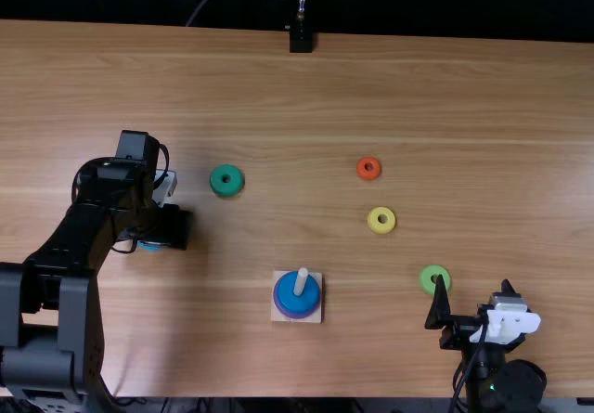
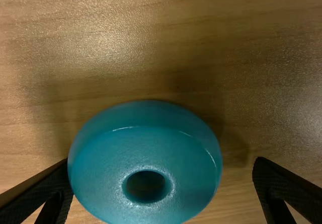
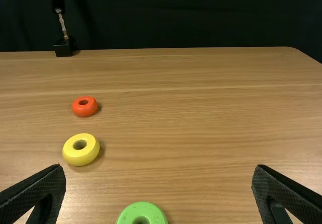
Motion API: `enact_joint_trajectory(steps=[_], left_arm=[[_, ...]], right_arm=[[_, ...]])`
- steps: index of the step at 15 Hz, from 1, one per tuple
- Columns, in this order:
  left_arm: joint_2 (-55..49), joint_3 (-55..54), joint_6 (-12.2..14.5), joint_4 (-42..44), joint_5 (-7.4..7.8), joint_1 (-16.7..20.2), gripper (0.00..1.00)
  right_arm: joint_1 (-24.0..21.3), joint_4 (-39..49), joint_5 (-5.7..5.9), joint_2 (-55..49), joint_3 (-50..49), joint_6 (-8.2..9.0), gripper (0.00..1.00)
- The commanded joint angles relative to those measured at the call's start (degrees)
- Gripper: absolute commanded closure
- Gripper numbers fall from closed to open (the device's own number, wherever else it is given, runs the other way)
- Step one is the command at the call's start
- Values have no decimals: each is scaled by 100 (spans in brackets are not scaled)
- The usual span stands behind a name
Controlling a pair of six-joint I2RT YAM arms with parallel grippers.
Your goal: Build the Hanoi tower: stack the rings onto the peg from bottom to top in this color order: purple, dark blue, light blue, dark green, light green, yellow, orange.
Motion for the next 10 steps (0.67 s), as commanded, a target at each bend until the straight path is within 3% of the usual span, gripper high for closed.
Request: enact_joint_trajectory(steps=[1, 2, 3, 4, 6, 7, 8, 10], left_arm=[[-16, -315, 44, 19, 177, 34, 28], [-60, -377, 44, 40, 177, 34, 47], [-60, -412, 44, 51, 177, 34, 57], [-68, -438, 44, 51, 177, 34, 62], [-95, -447, 44, 167, 177, 43, 61], [-95, -447, 44, 262, 177, 43, 57], [-95, -447, 44, 293, 177, 43, 45], [-95, -438, 34, 304, 177, 78, 9]], right_arm=[[46, -346, 176, -73, -363, 31, 0], [46, -346, 176, -73, -363, 31, 0], [46, -346, 165, -73, -363, 31, 0], [46, -346, 165, -73, -363, 31, 0], [46, -346, 165, -73, -363, 31, 0], [46, -346, 176, -73, -363, 31, 0], [46, -346, 176, -73, -363, 31, 0], [46, -346, 165, -73, -363, 31, 0]])
